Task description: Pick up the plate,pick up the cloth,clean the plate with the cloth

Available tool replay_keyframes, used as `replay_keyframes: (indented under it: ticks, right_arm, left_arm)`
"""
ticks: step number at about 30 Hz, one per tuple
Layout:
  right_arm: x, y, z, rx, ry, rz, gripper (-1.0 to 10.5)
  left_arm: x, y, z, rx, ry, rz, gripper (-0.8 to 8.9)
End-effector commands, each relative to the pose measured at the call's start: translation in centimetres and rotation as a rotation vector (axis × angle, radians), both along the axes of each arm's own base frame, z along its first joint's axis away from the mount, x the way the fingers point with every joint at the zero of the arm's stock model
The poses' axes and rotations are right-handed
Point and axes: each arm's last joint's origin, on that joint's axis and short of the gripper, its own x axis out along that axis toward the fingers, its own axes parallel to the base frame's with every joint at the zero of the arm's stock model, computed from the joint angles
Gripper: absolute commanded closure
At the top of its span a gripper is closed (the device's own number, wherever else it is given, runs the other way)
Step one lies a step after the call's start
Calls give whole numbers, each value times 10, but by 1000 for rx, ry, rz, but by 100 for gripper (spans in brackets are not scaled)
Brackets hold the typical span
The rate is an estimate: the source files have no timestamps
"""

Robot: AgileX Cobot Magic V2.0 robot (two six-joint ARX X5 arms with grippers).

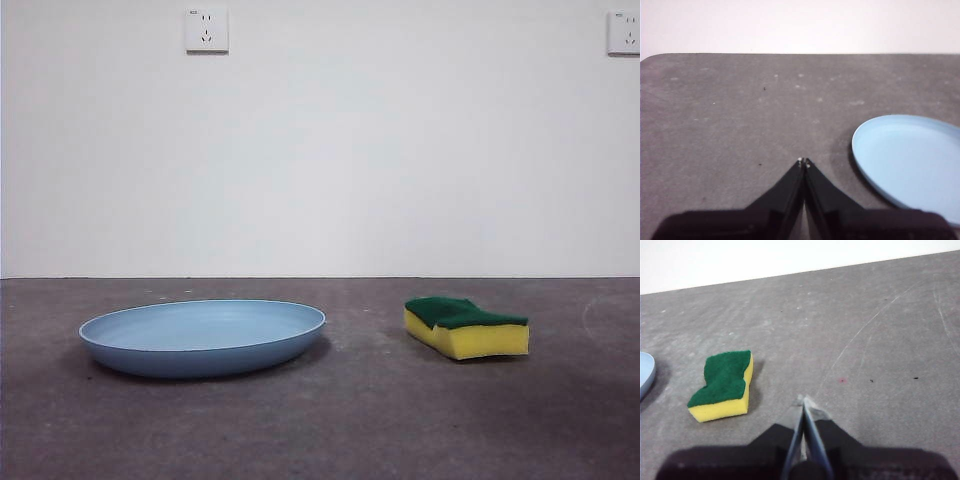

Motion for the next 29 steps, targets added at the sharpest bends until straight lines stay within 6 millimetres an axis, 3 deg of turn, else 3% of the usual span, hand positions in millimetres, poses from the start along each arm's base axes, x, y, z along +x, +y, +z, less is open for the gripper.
replay_keyframes:
  ticks: [1, 8, 17, 22, 29]
  right_arm:
    - [0, 0, -3, 67, 14, -15, 947]
    - [0, 0, 7, 196, -9, -37, 956]
    - [5, 0, 60, 247, -22, -44, 956]
    - [23, 1, 93, 213, 44, -33, 956]
    - [59, 8, 126, 180, 204, 134, 953]
  left_arm:
    - [1, 0, -3, -54, 0, -10, 818]
    - [-1, -2, 5, -196, 11, -50, 819]
    - [-2, -2, 46, -206, 44, -65, 819]
    - [8, -3, 73, -193, 85, -66, 819]
    - [34, -8, 98, -137, 221, -168, 818]
